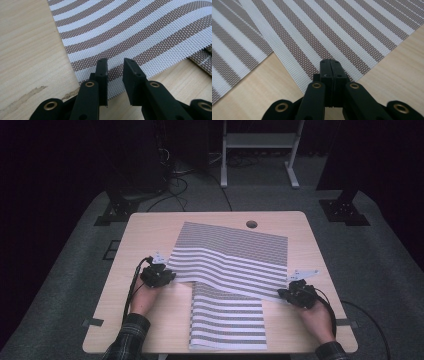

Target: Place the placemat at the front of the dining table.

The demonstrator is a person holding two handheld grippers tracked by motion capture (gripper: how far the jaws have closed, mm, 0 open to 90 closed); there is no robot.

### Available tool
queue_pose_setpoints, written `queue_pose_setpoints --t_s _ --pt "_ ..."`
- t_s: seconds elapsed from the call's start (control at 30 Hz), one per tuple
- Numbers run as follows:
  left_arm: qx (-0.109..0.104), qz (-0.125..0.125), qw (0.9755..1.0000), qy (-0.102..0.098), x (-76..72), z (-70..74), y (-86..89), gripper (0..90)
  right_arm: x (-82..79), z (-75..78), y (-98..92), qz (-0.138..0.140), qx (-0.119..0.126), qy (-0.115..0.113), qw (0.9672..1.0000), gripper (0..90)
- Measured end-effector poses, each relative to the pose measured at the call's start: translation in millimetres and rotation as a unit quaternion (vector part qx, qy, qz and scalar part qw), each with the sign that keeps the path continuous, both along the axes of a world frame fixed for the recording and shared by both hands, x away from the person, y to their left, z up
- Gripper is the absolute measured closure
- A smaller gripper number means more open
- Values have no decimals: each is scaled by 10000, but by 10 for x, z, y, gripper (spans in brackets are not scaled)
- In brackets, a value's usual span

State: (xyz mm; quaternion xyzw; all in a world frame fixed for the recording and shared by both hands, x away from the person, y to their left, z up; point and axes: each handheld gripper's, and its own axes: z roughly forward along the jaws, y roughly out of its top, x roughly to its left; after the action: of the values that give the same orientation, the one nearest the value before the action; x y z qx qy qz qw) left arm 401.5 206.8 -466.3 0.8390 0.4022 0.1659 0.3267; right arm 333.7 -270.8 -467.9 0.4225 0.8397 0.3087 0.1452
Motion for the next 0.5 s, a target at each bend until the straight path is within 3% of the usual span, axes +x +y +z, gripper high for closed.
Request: queue_pose_setpoints --t_s 0.37,0.43,0.5 --pt "-98 137 9999 26 66 -6 3 766 343 6 18 -232 -257 -158 9993 899" --pt "-99 140 9998 47 85 -4 5 775 397 -8 21 -317 -235 -245 9989 899" --pt "-68 164 9998 73 110 4 -5 779 468 -3 14 -371 -181 -173 9990 900"
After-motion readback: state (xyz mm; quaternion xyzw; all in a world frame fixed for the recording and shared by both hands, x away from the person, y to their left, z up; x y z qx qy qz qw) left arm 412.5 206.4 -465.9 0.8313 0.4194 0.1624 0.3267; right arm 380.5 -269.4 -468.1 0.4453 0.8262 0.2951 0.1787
